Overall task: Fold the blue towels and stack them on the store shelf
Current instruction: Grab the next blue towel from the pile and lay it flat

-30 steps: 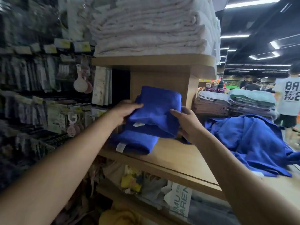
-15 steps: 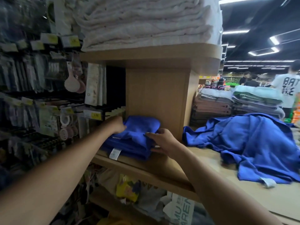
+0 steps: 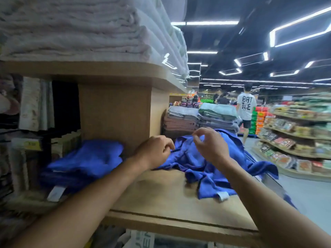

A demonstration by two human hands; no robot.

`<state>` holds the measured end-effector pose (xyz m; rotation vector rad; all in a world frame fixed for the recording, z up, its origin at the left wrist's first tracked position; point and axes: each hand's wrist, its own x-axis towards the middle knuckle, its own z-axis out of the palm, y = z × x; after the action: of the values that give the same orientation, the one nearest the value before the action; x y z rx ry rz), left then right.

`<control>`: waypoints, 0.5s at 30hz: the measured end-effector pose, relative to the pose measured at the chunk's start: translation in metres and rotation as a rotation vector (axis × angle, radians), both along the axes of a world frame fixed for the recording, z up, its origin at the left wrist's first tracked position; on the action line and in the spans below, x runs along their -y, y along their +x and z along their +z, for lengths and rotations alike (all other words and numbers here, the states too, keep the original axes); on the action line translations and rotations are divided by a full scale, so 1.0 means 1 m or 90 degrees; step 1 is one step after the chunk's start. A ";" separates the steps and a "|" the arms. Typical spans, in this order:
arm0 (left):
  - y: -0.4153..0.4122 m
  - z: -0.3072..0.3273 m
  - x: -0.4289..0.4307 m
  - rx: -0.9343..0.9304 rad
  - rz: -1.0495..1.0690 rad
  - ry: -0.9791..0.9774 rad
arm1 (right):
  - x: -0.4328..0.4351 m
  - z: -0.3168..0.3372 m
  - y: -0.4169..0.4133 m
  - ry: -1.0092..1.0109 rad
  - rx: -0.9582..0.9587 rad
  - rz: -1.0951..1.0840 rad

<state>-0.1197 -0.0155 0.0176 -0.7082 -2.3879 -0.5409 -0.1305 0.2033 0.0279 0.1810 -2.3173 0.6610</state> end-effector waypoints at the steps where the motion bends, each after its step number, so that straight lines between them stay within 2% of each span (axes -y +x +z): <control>1: -0.008 -0.003 -0.016 0.032 -0.019 0.008 | -0.024 -0.002 -0.006 -0.007 -0.017 -0.059; 4: -0.031 -0.008 -0.057 0.128 -0.077 0.027 | -0.081 -0.008 -0.021 -0.045 -0.042 -0.185; 8: -0.051 -0.027 -0.086 0.168 -0.086 0.045 | -0.114 -0.013 -0.034 -0.107 0.137 -0.271; 10: -0.057 -0.036 -0.086 0.200 -0.104 0.042 | -0.119 -0.014 -0.037 -0.114 0.167 -0.272; 12: -0.062 -0.037 -0.080 0.221 -0.125 0.097 | -0.117 -0.008 -0.034 -0.126 0.118 -0.236; 15: -0.062 -0.028 -0.072 0.279 -0.169 0.331 | -0.098 0.006 -0.026 -0.147 -0.024 -0.101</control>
<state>-0.1819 0.0564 -0.0105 -0.7216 -2.3743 -1.4942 -0.1561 0.3018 0.0342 -0.0950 -2.1721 0.8276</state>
